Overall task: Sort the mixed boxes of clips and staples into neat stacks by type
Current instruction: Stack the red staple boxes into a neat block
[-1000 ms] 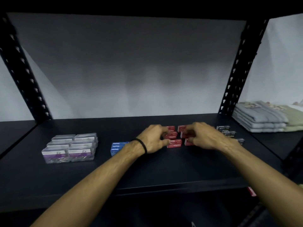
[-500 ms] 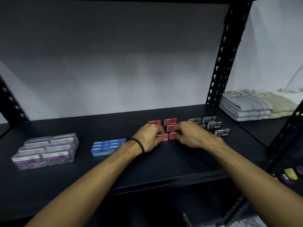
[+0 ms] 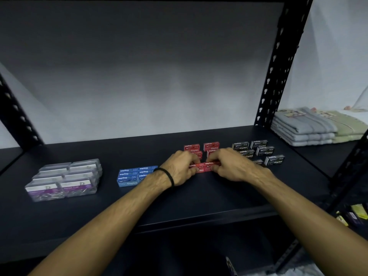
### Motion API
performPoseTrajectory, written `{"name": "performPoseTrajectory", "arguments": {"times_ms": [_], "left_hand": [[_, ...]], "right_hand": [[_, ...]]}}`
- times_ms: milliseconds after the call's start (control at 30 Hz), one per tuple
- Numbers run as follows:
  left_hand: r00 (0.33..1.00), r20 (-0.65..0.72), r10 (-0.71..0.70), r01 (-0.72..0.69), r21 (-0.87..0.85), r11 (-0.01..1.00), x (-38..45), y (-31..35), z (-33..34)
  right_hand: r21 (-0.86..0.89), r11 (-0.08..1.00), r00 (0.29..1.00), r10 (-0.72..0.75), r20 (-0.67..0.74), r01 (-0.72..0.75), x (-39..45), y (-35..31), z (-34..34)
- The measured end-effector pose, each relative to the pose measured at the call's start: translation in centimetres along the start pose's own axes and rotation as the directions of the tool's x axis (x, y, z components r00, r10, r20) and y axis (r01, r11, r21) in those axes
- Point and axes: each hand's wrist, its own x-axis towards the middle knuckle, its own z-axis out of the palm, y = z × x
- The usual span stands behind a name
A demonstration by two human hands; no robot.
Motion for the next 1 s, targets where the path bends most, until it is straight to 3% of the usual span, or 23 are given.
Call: {"name": "performPoseTrajectory", "arguments": {"times_ms": [833, 1000], "left_hand": [[1.000, 0.017, 0.014, -0.014, 0.026, 1.000, -1.3, 0.6, -0.2], [0.997, -0.069, 0.044, -0.043, 0.006, 0.999, -1.3, 0.8, -2.2]], "right_hand": [[0.012, 1.000, 1.000, -0.022, -0.007, 0.022, -1.4, -0.6, 0.1], [0.034, 0.999, 0.998, 0.043, -0.038, -0.042, -1.2, 0.0, -0.8]]}}
